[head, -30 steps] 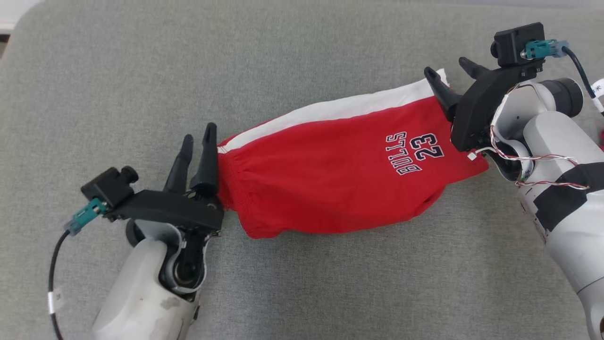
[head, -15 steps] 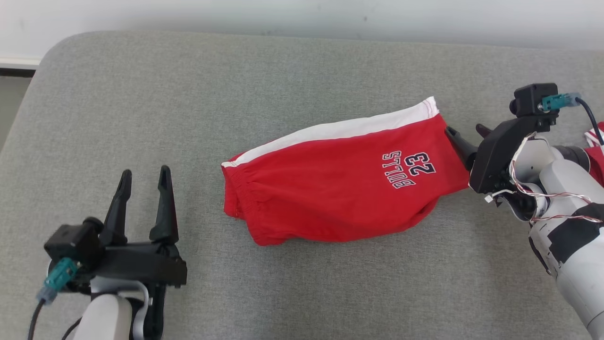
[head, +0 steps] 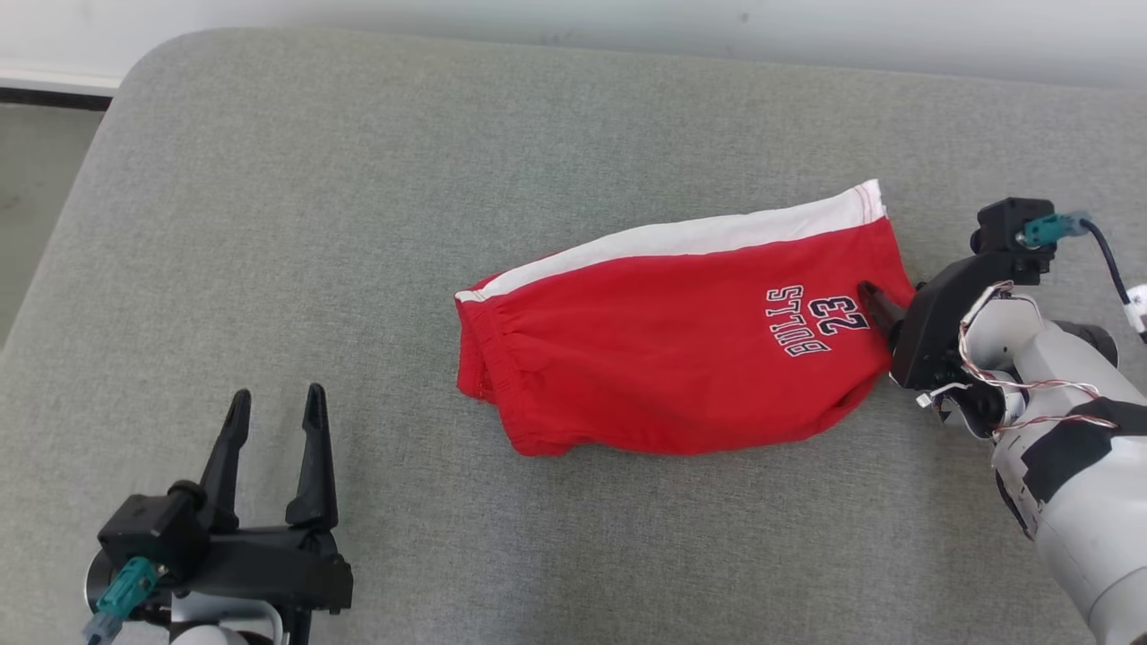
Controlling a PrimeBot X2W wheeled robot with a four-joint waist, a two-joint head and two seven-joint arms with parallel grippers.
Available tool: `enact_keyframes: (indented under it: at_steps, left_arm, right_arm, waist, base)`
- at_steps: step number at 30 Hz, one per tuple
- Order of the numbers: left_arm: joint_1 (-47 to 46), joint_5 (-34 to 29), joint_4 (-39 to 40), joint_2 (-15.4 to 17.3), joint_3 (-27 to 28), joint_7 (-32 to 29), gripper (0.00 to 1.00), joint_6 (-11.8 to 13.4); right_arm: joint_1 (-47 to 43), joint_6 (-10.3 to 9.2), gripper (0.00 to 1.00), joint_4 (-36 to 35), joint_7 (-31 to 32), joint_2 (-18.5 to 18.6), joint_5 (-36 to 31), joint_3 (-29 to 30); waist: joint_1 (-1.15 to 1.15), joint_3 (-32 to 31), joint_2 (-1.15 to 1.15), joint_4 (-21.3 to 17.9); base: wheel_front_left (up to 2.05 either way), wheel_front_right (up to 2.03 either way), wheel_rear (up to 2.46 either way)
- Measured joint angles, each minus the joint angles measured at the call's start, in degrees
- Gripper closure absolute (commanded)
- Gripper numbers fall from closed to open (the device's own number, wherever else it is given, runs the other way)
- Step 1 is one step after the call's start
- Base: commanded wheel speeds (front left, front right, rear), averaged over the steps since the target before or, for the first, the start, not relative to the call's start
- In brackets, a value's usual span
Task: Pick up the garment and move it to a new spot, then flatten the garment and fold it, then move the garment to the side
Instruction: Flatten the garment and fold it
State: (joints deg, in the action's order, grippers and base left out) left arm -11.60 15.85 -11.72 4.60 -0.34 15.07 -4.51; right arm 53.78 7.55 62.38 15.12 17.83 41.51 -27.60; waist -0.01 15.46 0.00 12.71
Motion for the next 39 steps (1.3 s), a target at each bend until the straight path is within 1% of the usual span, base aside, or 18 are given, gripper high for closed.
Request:
enact_keyframes:
  at_steps: [5,6,7,8,9,13,15,22,33,36,39]
  left_arm:
    - [0.4,-0.2,-0.1,-0.5,0.6,0.0,0.0,-0.5]
    - [0.4,-0.2,-0.2,-0.6,0.7,0.0,0.0,-0.5]
    - [0.4,-0.2,-0.3,-0.7,0.8,0.0,0.0,-0.6]
    - [0.4,-0.2,-0.6,-0.7,0.8,0.0,0.0,-0.7]
    - [0.4,-0.2,-0.6,-0.7,0.8,0.0,0.0,-0.7]
    - [0.3,-0.2,-1.2,-1.1,1.1,0.0,0.0,-1.2]
    - [0.3,-0.2,-1.3,-1.1,1.1,0.0,0.0,-1.5]
    - [0.4,-0.2,-1.3,-1.5,1.5,0.0,0.0,-1.6]
    - [1.3,-1.2,-1.6,-1.6,1.5,0.0,0.0,-2.1]
    - [1.6,-1.3,-1.6,-1.6,1.4,0.0,0.0,-2.1]
    - [1.7,-1.3,-2.0,-1.7,1.4,0.0,0.0,-2.1]
  right_arm:
    - [1.6,-0.23,0.0,2.7,0.7,-1.4,-3.2,-1.6]
    - [1.8,-0.27,0.18,3.1,0.8,-1.6,-3.5,-1.9]
    - [2.0,-0.3,0.51,3.5,0.8,-1.7,-4.0,-2.2]
    - [2.2,-0.3,0.73,3.8,0.8,-1.8,-4.7,-2.6]
    - [2.2,-0.3,1.0,3.8,0.8,-1.8,-4.7,-2.6]
    - [2.8,-0.16,1.0,5.1,0.5,-2.9,-5.7,-2.9]
    - [3.1,-0.15,1.0,5.6,-0.5,-3.1,-6.4,-3.1]
    - [3.7,0.09,1.0,7.5,-4.6,-3.6,-8.0,-2.4]
    - [3.4,0.02,1.0,10.5,-10.7,1.7,-10.7,0.3]
    - [3.3,0.01,1.0,10.9,-12.2,4.3,-13.9,-0.1]
    - [3.4,0.01,1.0,11.2,-13.0,5.7,-15.7,0.3]
  waist:
    - [0.0,0.9,0.0,0.8]
    - [0.0,1.0,-0.01,1.0]
    - [0.0,1.1,-0.01,1.1]
    - [0.0,1.2,-0.01,1.2]
    - [0.0,1.2,-0.01,1.2]
    - [0.0,1.5,-0.01,1.4]
    - [0.0,1.6,-0.01,1.3]
    - [0.02,0.8,0.01,-0.2]
    - [0.02,-2.3,0.01,-4.6]
    - [0.02,-3.5,0.01,-5.7]
    - [0.01,-4.5,0.01,-6.6]
  base:
    - [0.0,0.0,0.0]
    - [0.0,0.0,0.0]
    - [0.0,0.0,0.0]
    - [0.0,0.0,0.0]
    - [0.0,0.0,0.0]
    - [0.0,0.0,0.0]
    - [0.0,0.0,0.0]
    - [0.0,0.0,0.0]
    - [0.0,0.0,0.0]
    - [0.0,0.0,0.0]
    - [0.0,0.0,0.0]
